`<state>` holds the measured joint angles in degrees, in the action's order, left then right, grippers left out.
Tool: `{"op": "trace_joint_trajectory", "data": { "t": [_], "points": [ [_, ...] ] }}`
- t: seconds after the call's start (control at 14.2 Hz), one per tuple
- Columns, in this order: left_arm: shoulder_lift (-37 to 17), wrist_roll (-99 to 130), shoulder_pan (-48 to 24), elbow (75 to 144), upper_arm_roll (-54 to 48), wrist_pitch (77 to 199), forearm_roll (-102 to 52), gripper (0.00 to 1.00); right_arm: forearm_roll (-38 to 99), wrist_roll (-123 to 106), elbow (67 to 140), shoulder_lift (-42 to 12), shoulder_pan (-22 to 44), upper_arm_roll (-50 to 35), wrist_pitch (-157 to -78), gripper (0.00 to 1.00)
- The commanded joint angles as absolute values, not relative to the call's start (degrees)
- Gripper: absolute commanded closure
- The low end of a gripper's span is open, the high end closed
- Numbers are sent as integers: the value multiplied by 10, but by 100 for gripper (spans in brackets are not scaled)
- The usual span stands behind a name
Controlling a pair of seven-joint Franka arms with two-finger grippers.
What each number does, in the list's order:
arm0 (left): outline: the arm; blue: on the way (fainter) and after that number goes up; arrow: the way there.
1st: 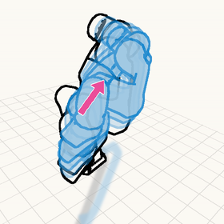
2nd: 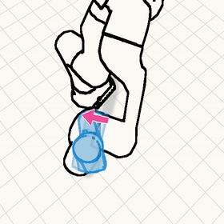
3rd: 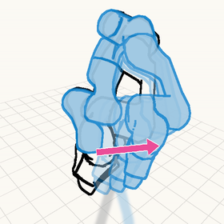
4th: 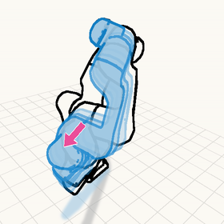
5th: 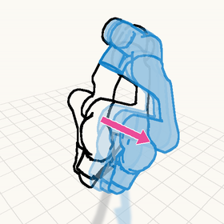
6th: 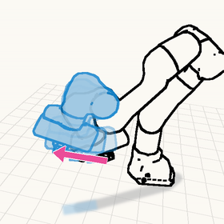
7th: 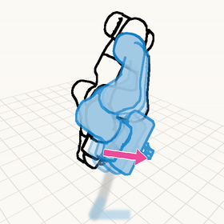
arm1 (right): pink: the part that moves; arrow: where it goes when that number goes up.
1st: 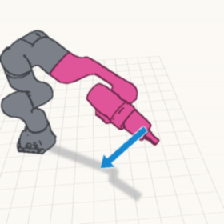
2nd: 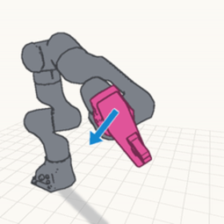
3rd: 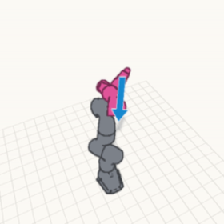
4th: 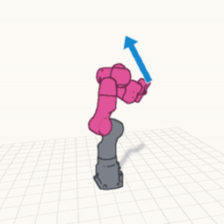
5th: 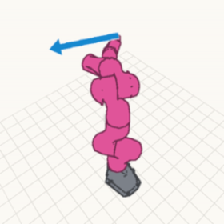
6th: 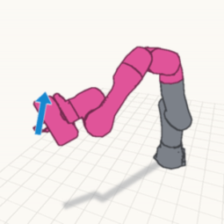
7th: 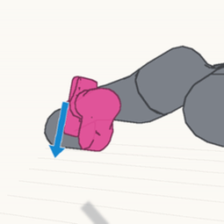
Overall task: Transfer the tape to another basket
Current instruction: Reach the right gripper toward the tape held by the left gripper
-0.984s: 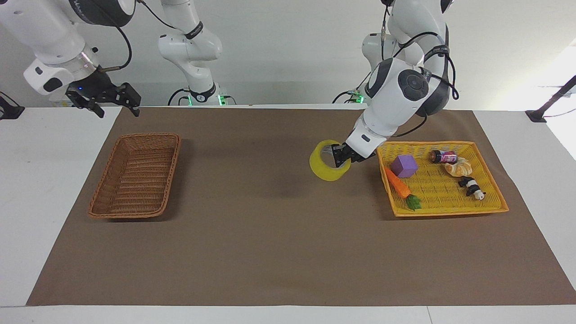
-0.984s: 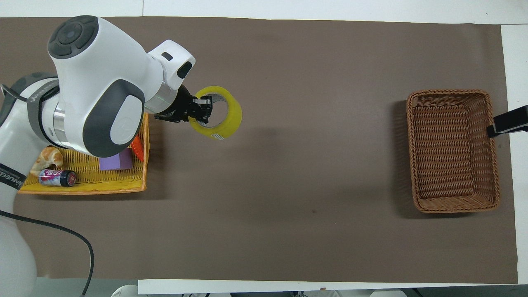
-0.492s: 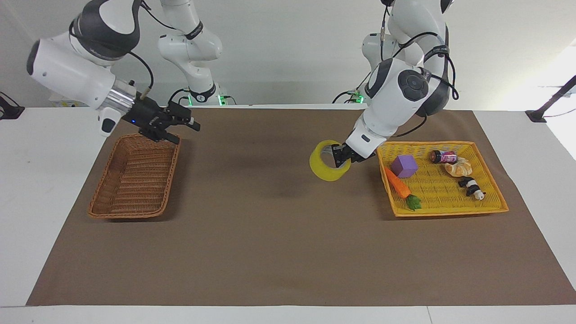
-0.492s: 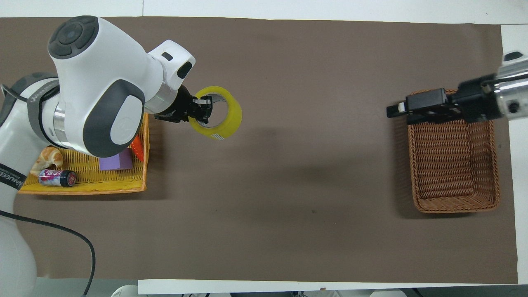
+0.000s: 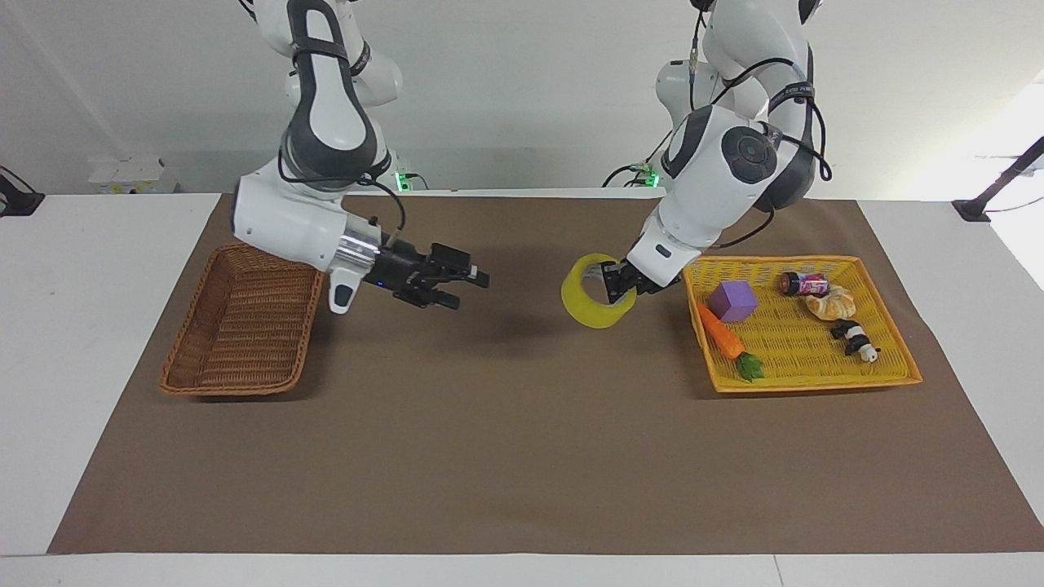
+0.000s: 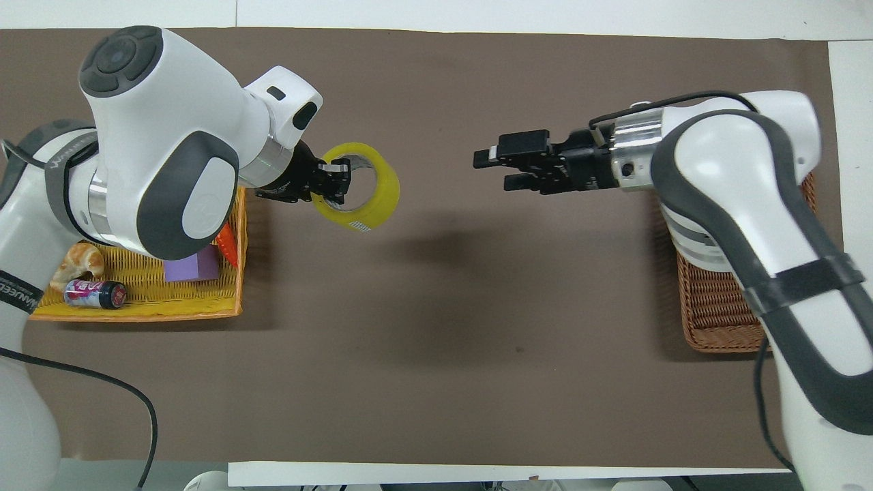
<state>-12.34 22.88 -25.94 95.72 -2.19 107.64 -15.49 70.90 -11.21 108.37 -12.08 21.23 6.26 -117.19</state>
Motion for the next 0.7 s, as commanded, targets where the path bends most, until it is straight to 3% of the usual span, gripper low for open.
{"op": "trace_joint_trajectory", "data": {
  "t": [0.0,0.63],
  "points": [
    [-123,238,-270,947,-12,1064,-157,99,792,-115,1102,-130,227,64,-1177,0],
    [-121,243,-271,952,-12,1063,-157,98,834,-112,1087,-141,303,65,-1234,0]
  ]
}}
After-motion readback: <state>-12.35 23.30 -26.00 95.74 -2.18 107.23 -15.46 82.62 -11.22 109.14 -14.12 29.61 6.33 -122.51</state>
